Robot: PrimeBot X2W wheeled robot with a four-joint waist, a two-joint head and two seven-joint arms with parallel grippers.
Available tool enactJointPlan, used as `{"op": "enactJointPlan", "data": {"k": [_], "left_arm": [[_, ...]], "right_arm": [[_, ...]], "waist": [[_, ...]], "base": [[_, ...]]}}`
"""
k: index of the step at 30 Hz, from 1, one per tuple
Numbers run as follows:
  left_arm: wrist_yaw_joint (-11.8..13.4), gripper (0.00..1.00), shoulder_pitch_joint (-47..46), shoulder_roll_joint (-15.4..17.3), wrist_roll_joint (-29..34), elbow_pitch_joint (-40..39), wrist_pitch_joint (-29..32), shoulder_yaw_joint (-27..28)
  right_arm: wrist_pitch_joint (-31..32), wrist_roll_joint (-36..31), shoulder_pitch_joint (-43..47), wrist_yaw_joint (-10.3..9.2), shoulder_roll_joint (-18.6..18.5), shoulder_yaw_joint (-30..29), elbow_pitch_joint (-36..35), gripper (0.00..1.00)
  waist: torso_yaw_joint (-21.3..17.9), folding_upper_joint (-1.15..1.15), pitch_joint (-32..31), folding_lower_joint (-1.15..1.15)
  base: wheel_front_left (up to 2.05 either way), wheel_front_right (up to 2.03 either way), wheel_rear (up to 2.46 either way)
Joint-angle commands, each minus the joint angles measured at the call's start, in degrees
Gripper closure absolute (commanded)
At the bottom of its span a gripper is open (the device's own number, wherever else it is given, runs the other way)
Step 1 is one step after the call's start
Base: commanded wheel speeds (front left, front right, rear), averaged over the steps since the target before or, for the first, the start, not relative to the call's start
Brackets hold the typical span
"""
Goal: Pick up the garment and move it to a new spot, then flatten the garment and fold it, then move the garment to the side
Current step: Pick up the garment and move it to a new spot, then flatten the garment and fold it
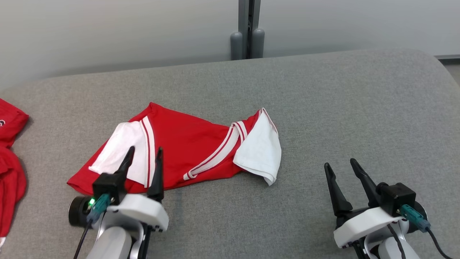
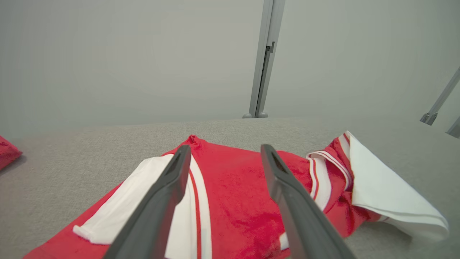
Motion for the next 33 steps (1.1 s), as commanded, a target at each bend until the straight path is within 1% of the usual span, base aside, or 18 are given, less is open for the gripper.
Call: {"op": "enactJointPlan", "data": {"k": [1,6,10,13,17,24,29,33], "left_arm": [[-0.32,0.0,1.57,0.18,0.96,-0.53,-0.1,1.37],[-1.55,0.0,9.94,-0.83,5.54,-3.3,-0.1,9.55],[-2.34,0.0,15.23,-2.39,8.44,-5.55,-0.11,15.18],[-3.12,0.0,18.28,-3.44,10.13,-6.7,-0.1,18.53],[-4.44,0.0,21.2,-4.54,12.36,-7.81,-0.11,21.57],[-5.93,0.0,20.56,-5.03,13.21,-7.1,-0.11,22.66],[-5.86,0.0,19.74,-5.07,11.91,-7.01,-0.11,21.52],[-5.83,0.0,19.35,-5.06,11.56,-7.03,-0.11,20.65]], "right_arm": [[0.0,-0.19,0.59,-0.02,-0.19,-0.21,-0.15,0.0],[-0.01,-0.39,1.96,-0.02,-0.17,0.38,0.07,0.0],[0.0,-0.52,3.06,-0.02,-0.13,0.94,0.32,0.0],[0.0,-0.46,3.58,-0.02,-0.15,1.39,0.61,0.0],[0.0,-0.13,4.17,-0.02,-0.37,1.74,0.91,0.0],[0.0,0.05,3.95,-0.02,-0.33,1.83,0.89,0.0],[0.0,-0.01,3.69,-0.02,-0.33,2.11,0.66,0.0],[0.0,-0.06,3.01,-0.02,-0.55,3.14,0.54,0.0]], "waist": [[0.44,0.0,-0.96,0.0],[0.68,0.0,-2.99,0.0],[0.77,0.0,-4.36,0.0],[0.63,0.0,-4.95,0.0],[0.46,0.0,-5.2,0.0],[0.68,0.0,-4.79,0.0],[1.38,0.0,-4.23,0.0],[2.67,0.0,-3.28,0.0]], "base": [[0.0,0.0,0.0],[0.0,0.0,0.0],[0.0,0.0,0.0],[0.0,0.0,0.0],[0.0,0.0,0.0],[0.0,0.0,0.0],[0.0,0.0,0.0],[0.0,0.0,0.0]]}}
